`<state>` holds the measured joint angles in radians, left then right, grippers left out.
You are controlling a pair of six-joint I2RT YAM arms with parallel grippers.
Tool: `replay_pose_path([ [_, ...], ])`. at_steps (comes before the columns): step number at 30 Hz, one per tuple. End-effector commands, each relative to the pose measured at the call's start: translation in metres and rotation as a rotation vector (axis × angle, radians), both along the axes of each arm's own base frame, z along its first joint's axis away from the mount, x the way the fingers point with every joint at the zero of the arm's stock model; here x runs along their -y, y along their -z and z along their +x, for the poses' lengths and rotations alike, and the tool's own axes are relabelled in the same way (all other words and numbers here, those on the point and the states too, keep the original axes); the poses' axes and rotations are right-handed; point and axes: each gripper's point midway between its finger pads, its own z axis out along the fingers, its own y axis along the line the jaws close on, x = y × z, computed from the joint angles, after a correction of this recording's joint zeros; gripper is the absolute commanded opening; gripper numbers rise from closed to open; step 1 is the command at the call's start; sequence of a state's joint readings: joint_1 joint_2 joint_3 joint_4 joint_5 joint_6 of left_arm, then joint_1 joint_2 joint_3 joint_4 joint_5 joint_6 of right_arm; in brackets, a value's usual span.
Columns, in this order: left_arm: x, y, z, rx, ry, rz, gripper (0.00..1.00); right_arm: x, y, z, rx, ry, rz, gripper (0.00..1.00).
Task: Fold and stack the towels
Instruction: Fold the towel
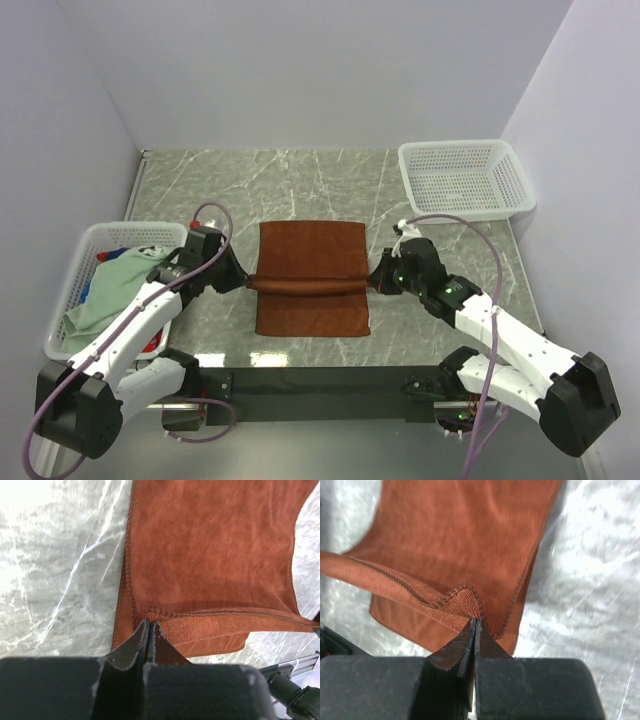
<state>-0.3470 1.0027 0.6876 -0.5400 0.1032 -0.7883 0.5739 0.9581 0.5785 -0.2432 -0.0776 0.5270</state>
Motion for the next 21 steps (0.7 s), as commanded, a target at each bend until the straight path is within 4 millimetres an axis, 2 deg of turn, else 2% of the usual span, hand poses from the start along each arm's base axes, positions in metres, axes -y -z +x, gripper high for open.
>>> replay_pose_path([
  [1, 0.005, 0.001, -0.003, -0.001, 0.003, -0.033, 0.01, -0.003, 0.007, -0.010, -0.033, 0.000, 0.019, 0.00],
  [5, 0.004, 0.025, -0.015, -0.065, -0.007, -0.035, 0.01, -0.003, 0.029, -0.017, -0.098, 0.002, -0.005, 0.00],
  [11, 0.013, 0.062, -0.036, -0.179, -0.009, -0.092, 0.02, -0.003, 0.056, -0.024, -0.177, 0.010, -0.026, 0.00],
  [14, 0.013, 0.074, -0.041, -0.208, -0.021, -0.094, 0.04, -0.004, 0.066, -0.028, -0.213, 0.004, -0.041, 0.00],
  [18, 0.011, 0.076, -0.042, -0.210, -0.030, -0.089, 0.10, -0.003, 0.074, -0.036, -0.258, -0.018, -0.064, 0.01],
  [19, 0.010, 0.077, -0.044, -0.217, -0.034, -0.085, 0.13, -0.004, 0.074, -0.039, -0.267, -0.037, -0.062, 0.12],
  [21, 0.011, 0.069, -0.044, -0.199, -0.029, -0.100, 0.29, -0.004, 0.071, -0.046, -0.277, -0.055, -0.064, 0.28],
])
